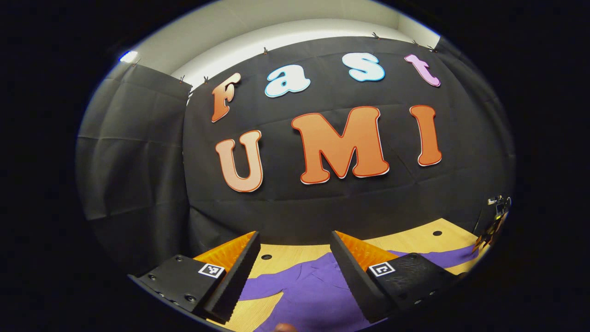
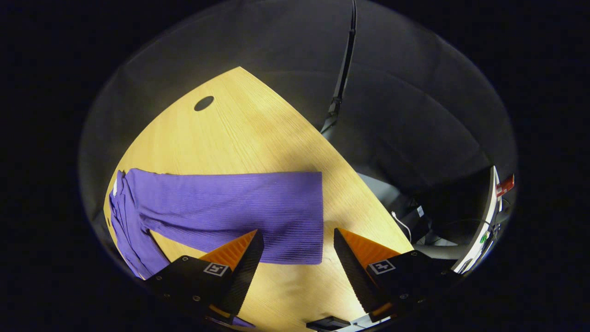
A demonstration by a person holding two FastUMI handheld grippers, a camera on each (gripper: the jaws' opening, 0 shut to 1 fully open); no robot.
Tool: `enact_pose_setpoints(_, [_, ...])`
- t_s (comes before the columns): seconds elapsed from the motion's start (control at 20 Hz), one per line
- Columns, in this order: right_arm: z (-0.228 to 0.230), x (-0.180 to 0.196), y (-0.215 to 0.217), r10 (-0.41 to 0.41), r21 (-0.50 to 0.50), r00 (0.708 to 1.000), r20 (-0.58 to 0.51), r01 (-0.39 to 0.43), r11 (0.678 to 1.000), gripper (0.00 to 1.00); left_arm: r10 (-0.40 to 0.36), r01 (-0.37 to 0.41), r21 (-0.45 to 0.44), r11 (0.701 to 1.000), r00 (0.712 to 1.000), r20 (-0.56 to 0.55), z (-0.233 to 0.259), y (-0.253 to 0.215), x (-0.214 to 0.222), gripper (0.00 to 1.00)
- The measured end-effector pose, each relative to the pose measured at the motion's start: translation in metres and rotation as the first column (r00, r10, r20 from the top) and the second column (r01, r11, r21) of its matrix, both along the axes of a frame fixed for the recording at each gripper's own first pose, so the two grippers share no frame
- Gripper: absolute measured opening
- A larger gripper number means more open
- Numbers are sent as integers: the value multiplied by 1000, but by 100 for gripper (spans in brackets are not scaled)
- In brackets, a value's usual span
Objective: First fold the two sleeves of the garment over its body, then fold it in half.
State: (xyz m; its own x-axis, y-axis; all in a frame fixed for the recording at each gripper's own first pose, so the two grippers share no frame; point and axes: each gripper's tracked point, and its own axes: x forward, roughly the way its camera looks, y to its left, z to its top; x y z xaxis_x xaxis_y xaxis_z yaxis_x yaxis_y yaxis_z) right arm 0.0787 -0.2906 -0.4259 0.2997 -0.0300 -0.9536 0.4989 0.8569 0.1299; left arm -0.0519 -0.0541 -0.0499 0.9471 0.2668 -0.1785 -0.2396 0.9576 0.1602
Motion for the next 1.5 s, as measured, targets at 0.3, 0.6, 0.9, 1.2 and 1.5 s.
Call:
enact_pose_setpoints(0.3, [-16, 0, 0, -26, 25, 997, -68, 28, 999, 84, 5, -4, 32, 999, 1000, -31, -6, -13, -5, 98])
enact_pose_setpoints(0.6, [-12, 7, 17, 13, 30, 998, -66, -11, 999, 21, 10, -9, 38, 999, 999, -41, -9, -17, -13, 100])
enact_pose_setpoints(0.9, [17, 22, 36, 27, 81, 1000, 7, -27, 996, 3, 9, -9, 20, 1000, 999, -34, -11, 6, -10, 100])
enact_pose_setpoints(1.2, [85, 54, 84, 99, 64, 985, 140, -109, 992, 3, -6, 5, -18, 1000, 1000, -15, -16, 40, -6, 98])
enact_pose_setpoints(1.5, [138, 68, 137, 198, 4, 959, 201, -203, 979, 3, -17, 17, -51, 999, 1000, 13, -18, 73, 3, 98])
